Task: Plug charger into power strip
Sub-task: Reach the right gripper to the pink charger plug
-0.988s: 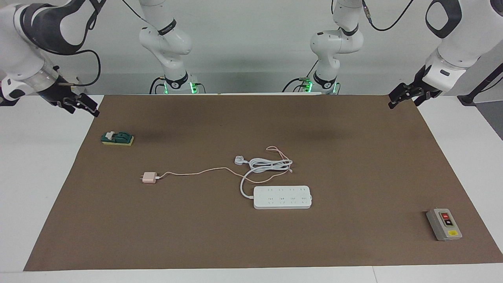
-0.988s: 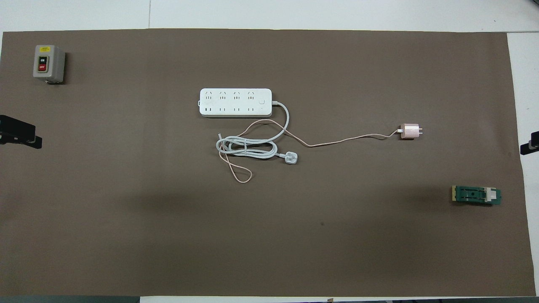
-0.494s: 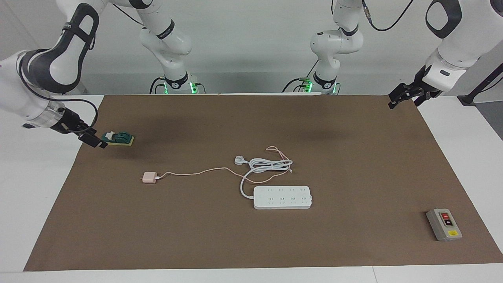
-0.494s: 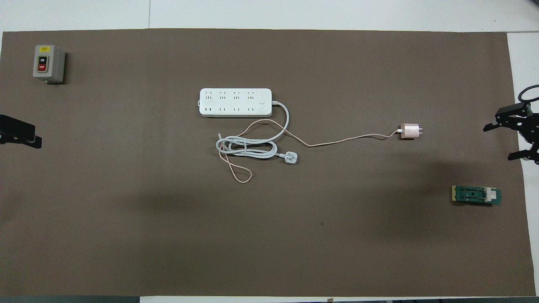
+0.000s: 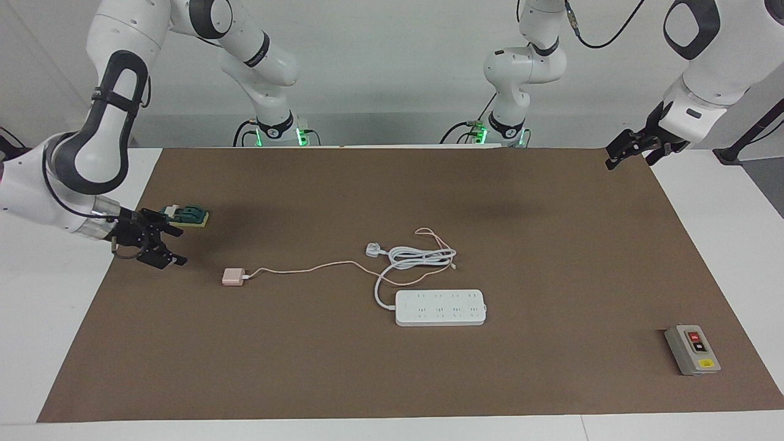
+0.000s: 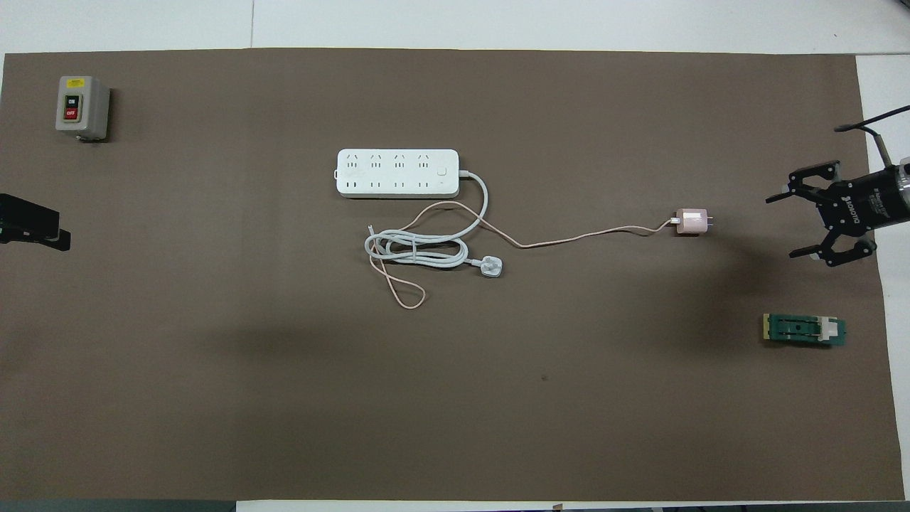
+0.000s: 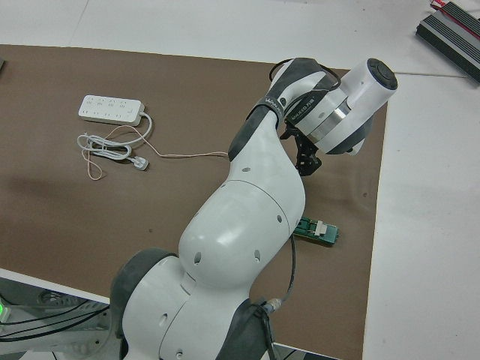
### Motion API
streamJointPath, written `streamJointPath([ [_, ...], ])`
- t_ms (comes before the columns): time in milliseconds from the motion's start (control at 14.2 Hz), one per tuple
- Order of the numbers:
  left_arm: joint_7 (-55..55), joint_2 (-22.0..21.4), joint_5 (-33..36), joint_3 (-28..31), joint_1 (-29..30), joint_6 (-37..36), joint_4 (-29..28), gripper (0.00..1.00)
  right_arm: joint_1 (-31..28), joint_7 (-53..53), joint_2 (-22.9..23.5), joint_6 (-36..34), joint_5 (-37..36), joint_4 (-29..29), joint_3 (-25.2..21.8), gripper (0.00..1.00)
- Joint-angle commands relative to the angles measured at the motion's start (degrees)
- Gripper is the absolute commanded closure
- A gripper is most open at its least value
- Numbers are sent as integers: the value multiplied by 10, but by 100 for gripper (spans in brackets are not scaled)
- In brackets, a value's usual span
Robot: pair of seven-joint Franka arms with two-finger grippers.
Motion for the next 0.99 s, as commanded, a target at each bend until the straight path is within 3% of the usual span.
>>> streamJointPath([
  [0,-5,-14,-6,-2,5,8,-14,0,9,50,19,14,72,9,1,0],
  [494,-5,-14,-6,-2,5,8,-14,0,51,92,57,55,126,9,1,0],
  [917,-5,-14,-6,-2,5,7,-14,0,62,97,68,71,127,0,1,0],
])
